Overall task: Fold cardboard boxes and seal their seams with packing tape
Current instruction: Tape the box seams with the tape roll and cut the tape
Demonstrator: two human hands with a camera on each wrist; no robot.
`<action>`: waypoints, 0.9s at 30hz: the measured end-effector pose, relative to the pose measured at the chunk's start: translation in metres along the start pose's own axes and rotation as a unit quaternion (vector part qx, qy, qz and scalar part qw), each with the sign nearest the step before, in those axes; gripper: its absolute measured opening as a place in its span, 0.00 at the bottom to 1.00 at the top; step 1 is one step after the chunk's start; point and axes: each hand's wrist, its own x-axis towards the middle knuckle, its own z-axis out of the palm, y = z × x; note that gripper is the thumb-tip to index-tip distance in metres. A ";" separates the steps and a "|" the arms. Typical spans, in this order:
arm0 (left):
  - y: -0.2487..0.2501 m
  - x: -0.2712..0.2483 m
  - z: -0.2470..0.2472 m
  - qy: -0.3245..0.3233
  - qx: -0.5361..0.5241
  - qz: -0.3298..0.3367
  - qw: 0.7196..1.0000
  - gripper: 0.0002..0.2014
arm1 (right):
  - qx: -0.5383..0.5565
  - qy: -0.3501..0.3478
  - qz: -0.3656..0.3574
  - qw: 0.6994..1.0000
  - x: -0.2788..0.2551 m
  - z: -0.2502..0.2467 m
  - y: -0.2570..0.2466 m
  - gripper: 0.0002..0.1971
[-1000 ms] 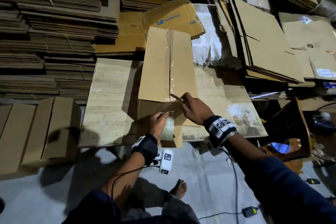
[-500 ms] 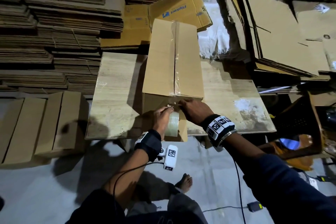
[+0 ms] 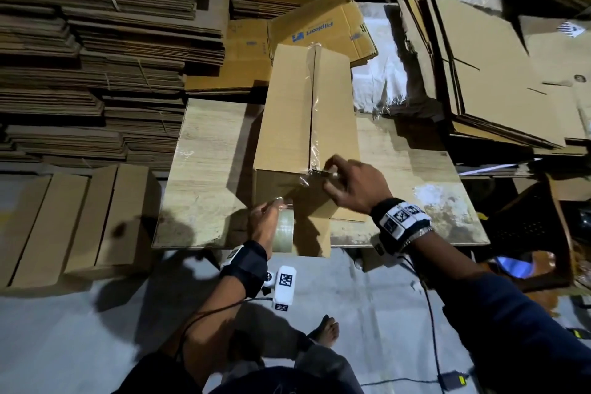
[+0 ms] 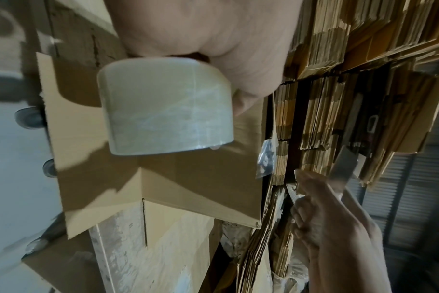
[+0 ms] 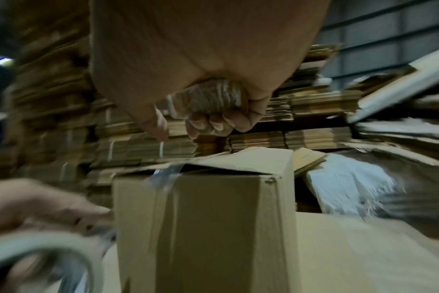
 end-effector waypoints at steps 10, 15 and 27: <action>0.077 -0.022 0.009 -0.163 0.016 -0.002 0.987 0.38 | 0.145 -0.040 0.119 0.982 0.057 0.028 0.028 0.36; 0.086 -0.037 0.002 -0.150 0.098 -0.007 0.984 0.36 | 0.132 -0.027 0.125 0.983 0.056 0.032 0.030 0.44; 0.103 -0.067 -0.004 -0.101 0.129 -0.022 0.986 0.37 | -0.055 -0.004 0.029 0.998 0.056 0.051 0.024 0.58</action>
